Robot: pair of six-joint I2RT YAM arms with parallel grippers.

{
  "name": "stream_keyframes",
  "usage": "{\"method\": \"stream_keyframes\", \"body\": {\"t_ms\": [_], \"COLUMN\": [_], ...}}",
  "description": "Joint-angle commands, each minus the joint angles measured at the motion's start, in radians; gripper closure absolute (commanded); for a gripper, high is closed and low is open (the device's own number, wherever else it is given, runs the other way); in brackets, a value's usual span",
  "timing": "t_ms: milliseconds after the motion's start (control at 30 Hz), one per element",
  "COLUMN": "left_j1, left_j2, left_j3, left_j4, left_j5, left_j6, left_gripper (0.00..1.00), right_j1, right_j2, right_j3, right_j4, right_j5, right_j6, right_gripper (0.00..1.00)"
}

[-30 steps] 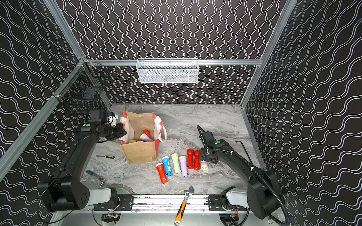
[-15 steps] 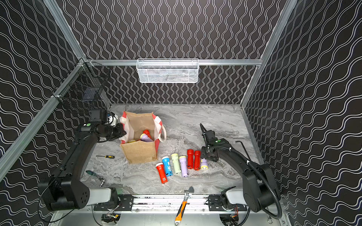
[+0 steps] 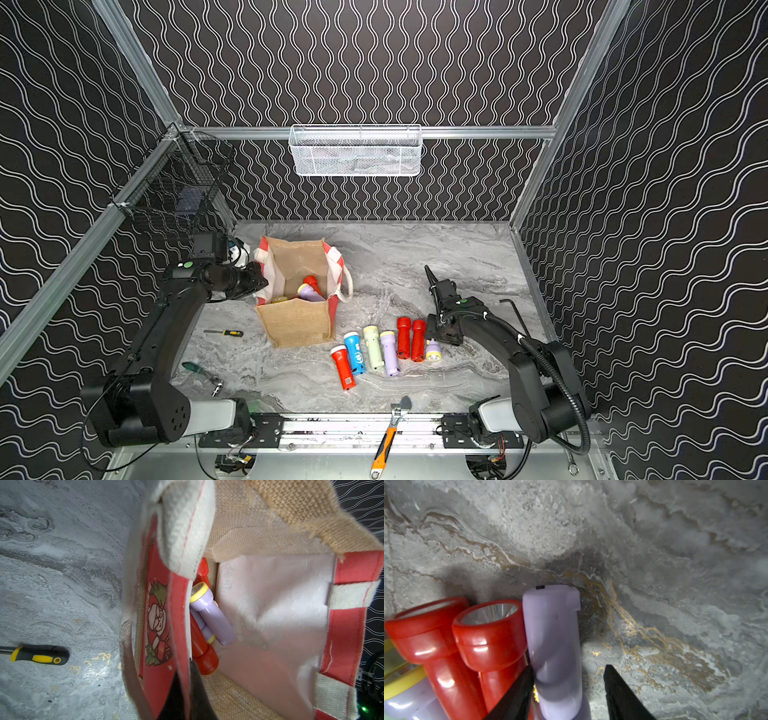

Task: Put the flashlights into the tote bags
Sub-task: Pick up the flashlight from the center of the board.

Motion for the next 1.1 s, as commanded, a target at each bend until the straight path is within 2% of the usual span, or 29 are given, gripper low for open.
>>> {"method": "stream_keyframes", "body": {"t_ms": [0,700,1067], "left_j1": [0.002,0.001,0.001], "left_j2": [0.004,0.013,0.012], "left_j3": [-0.001,0.005,0.005], "left_j4": [0.011,0.009,0.011], "left_j5": [-0.011,-0.009,-0.008], "left_j6": [0.01,0.014,0.014], "left_gripper": [0.97,0.97,0.97], "right_j1": [-0.004,-0.029,-0.04], "right_j2": [0.019,0.115,0.134], "right_j3": [0.009,0.033,0.022], "right_j4": [0.03,0.079,0.076], "right_j5": [-0.008,-0.019,-0.039], "right_j6": [-0.001,-0.019,-0.021], "right_gripper": [0.43,0.44,0.54]}}
